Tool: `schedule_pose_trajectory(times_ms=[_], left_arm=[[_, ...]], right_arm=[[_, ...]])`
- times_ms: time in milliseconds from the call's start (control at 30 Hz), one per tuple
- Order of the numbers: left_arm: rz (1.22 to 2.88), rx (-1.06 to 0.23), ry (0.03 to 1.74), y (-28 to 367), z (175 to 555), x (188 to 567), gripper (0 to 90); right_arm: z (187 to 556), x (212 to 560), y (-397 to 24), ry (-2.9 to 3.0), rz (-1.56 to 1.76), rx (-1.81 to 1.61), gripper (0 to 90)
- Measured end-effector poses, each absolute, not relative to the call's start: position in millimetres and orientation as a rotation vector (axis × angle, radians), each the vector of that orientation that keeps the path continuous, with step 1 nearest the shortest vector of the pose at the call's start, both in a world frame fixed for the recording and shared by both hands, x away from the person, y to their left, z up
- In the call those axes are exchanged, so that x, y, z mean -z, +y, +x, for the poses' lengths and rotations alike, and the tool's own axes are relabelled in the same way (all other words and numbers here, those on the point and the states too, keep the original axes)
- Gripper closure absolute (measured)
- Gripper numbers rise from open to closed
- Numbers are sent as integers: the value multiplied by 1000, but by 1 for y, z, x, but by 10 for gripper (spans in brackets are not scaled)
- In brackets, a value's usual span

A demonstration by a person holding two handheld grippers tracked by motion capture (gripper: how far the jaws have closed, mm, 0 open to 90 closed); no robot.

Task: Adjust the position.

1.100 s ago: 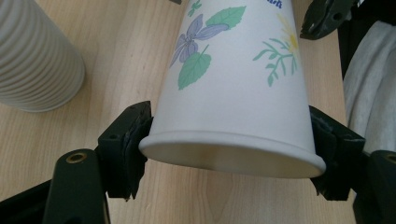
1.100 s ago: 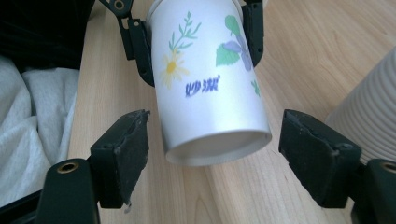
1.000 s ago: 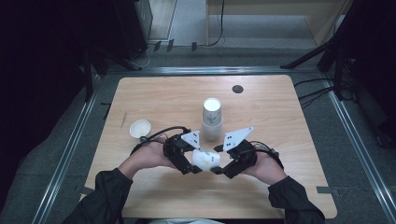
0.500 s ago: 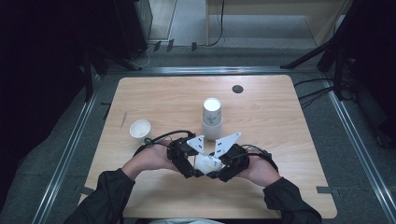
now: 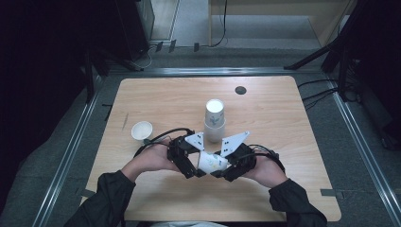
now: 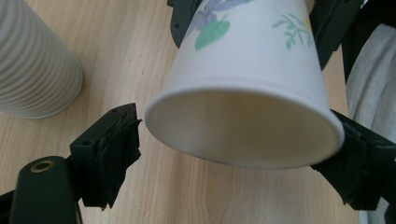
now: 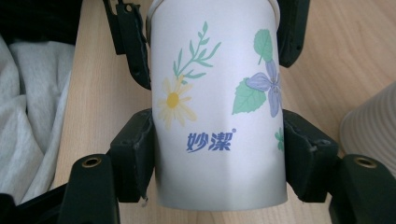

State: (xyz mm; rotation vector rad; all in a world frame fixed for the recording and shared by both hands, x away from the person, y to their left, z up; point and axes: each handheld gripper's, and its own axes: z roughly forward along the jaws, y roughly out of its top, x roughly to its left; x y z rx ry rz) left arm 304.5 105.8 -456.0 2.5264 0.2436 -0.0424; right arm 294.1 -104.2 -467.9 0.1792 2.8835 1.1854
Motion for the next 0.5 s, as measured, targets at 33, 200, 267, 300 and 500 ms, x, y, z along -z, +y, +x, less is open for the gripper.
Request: schedule_pose_trajectory(times_ms=[33,200,267,300,500], left_arm=[[2500,40,248,108,304,454,130],[2432,27,286,118,304,449,130],[2406,18,306,122,303,448,130],[2390,17,319,124,302,447,131],[2337,-26,380,134,297,445,130]], right_arm=[[295,467,-106,2878,176,-1196,344],[299,460,-114,2837,200,-1276,342],[301,457,-116,2825,199,-1306,342],[302,456,-116,2814,198,-1329,342],[309,450,-118,2800,193,-1409,341]])
